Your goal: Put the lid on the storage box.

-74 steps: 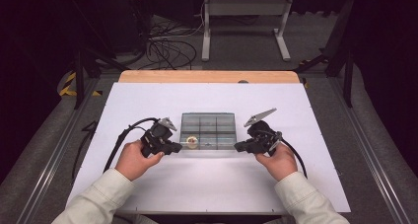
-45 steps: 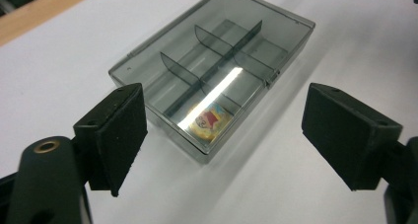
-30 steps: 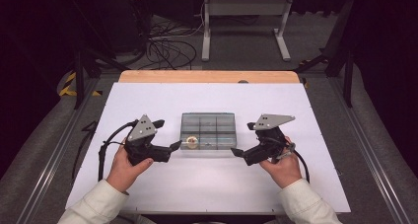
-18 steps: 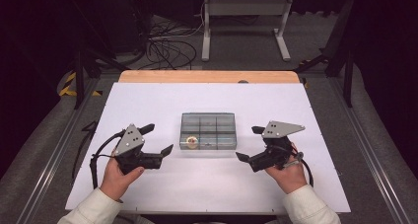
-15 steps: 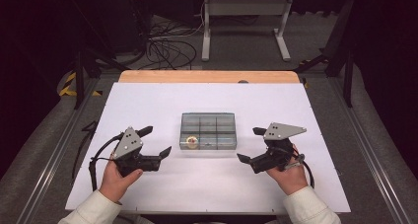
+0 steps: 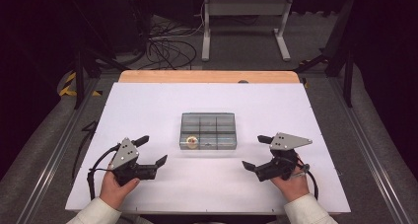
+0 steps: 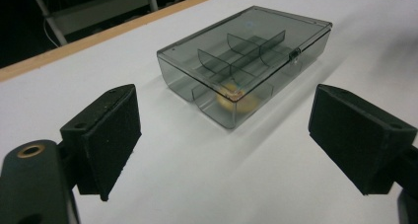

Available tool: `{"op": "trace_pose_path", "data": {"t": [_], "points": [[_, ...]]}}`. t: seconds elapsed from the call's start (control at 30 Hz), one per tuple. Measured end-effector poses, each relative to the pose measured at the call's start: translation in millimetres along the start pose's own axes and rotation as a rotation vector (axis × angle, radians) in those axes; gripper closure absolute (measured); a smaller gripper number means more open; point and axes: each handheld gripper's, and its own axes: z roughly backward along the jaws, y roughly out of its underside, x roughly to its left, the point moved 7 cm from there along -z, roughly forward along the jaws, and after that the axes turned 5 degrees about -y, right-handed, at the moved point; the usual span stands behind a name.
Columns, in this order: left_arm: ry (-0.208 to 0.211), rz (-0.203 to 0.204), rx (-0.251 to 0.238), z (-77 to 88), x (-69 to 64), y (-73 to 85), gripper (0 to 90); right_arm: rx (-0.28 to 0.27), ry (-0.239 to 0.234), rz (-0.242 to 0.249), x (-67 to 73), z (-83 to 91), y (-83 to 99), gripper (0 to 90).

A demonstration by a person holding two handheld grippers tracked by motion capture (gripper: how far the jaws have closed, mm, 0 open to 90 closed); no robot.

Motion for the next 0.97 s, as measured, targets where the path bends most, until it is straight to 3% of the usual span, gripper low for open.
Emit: {"op": "trace_pose_path", "data": {"t": [0.23,0.43,0.53,0.67,0.77,0.97], "points": [[0.001,-0.004,0.025,0.4,-1.9,13.7,13.3,-0.008,-0.002,-0.010,1.9,-1.8,14.6,0.0],[0.013,0.038,0.050,2.4,-1.5,25.4,13.2,-0.013,0.013,-0.027,2.3,-2.4,22.4,0.0],[0.021,0.082,0.048,2.6,0.1,27.7,13.2,-0.022,0.020,-0.038,2.7,-2.4,27.5,0.0],[0.009,0.100,0.057,0.8,1.0,29.6,13.3,-0.022,0.020,-0.049,3.2,-4.1,31.7,0.0],[-0.003,0.081,0.050,0.9,-0.8,28.7,13.3,-0.010,0.009,-0.047,4.1,-6.2,33.7,0.0],[-0.035,-0.010,0.060,-0.4,-3.2,31.6,17.1,0.002,0.018,-0.046,3.2,-7.9,36.3,0.0]]}}
